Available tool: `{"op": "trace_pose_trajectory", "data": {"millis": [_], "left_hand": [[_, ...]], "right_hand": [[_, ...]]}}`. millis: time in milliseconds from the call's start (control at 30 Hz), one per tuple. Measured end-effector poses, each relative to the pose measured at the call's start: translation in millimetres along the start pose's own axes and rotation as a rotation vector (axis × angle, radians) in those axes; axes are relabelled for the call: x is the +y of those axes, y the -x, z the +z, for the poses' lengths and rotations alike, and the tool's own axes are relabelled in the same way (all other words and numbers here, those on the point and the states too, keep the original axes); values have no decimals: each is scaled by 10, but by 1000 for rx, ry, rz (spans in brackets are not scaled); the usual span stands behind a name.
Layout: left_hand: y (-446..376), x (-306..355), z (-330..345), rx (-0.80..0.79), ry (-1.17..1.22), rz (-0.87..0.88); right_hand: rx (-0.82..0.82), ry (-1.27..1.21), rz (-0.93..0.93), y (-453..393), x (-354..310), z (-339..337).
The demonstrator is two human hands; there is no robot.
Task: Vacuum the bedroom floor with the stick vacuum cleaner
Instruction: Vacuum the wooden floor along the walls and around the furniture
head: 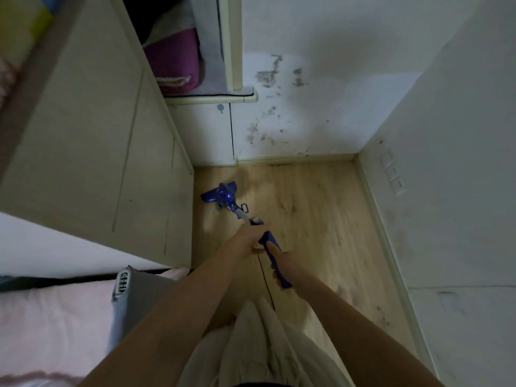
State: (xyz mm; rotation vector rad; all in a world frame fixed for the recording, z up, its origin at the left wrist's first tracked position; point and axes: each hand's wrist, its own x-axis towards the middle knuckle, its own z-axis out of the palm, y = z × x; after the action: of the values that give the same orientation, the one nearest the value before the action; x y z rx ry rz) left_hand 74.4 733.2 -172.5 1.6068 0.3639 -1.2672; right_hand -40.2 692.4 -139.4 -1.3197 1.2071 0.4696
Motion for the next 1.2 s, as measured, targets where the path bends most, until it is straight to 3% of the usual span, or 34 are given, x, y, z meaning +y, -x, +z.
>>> {"op": "trace_pose_trajectory", "data": {"millis": [333,700,933,1200], "left_hand": [[216,-51,0,2,-27,-18],[72,165,-158,61,-57,7],[31,136,-88,61,-33,40],[88,137,-161,-27,-177,68]], "right_hand": [[27,133,-17,437,-52,-108],[-77,-110,5,195,-215,79],[8,-103,-36,248,-184,52],[53,-194,-50,319,-63,239]]}}
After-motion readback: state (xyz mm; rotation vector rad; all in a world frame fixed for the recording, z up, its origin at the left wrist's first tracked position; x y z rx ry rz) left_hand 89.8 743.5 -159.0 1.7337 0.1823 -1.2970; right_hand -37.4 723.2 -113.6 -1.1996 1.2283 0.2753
